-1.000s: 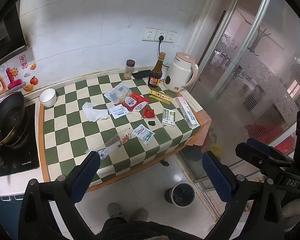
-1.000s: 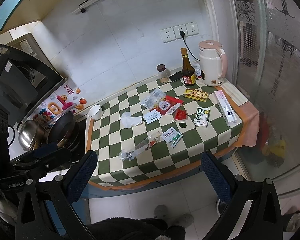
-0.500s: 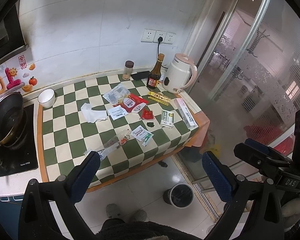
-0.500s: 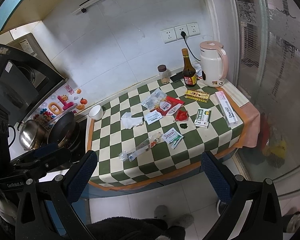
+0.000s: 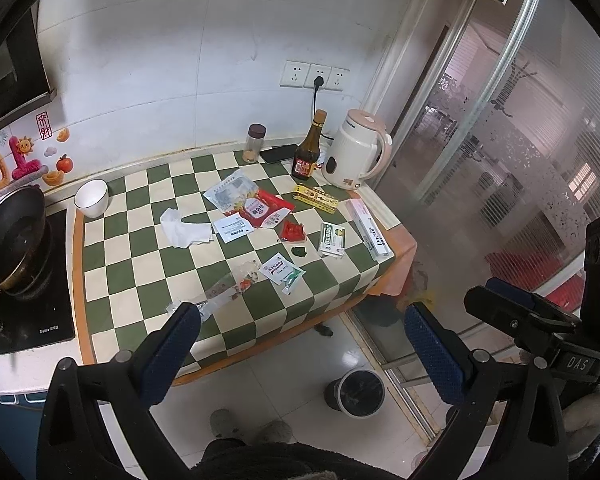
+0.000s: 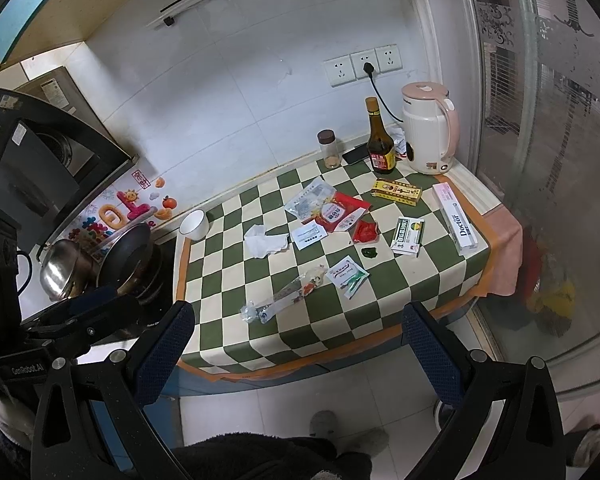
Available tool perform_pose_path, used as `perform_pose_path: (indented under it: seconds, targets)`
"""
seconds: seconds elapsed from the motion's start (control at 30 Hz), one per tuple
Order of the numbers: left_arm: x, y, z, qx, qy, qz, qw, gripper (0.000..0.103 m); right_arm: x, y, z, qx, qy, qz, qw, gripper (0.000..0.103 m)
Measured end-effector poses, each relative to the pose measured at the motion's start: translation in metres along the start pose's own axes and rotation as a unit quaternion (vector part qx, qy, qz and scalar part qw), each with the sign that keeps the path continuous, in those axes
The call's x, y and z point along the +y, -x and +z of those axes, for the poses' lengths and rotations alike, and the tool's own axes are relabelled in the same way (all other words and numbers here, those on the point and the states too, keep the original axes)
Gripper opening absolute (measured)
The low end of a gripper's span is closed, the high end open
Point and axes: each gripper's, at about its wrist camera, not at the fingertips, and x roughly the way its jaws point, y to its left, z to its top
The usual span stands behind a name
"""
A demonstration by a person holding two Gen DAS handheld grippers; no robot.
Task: Collect trash
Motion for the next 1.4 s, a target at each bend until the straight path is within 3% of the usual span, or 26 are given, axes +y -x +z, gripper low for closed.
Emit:
perform_pose_path:
  seconds: [0.4,0.5,0.63,0.8,0.83,1.13,1.4]
  targets:
    - [0.004,-0.003,0.005,-0.004,-0.002,0.016,0.9999,0.103,0.006,0.0,0.004,0.0,-0.006,0.0,1.0,0.103]
    - [0.005,-0.014,0.01,-0.028,-0.022,0.083,0.9959,0.103,-0.001,-0.011,0.01,0.005,-0.017,-0.02,1.0,0.103]
    - [0.022,-0.059,0.021,-0.046,-0.056,0.212,0.9747,0.103,-0.016,-0.043,0.01,0.023,-0.029,-0.062,0.997,0.103]
    - [0.058,-0.135,0.016,0.024,-0.065,0.269,0.9605,0.103,-0.045,-0.097,0.012,0.053,-0.062,-0.085,0.993,0.103]
    - [0.064,-0.147,0.014,0.036,-0.064,0.275,0.9587,0.103,-0.069,-0.11,0.009,0.054,-0.07,-0.089,0.992,0.103]
    - [0.105,-0.261,0.023,0.139,-0.022,0.275,0.9512,0.103,-0.158,-0.22,0.039,0.096,-0.143,-0.155,0.973,0.103]
    - [0.051,-0.399,0.063,0.226,-0.038,0.14,0.9632,0.103,-0.247,-0.305,0.074,0.15,-0.194,-0.224,0.943,0.103]
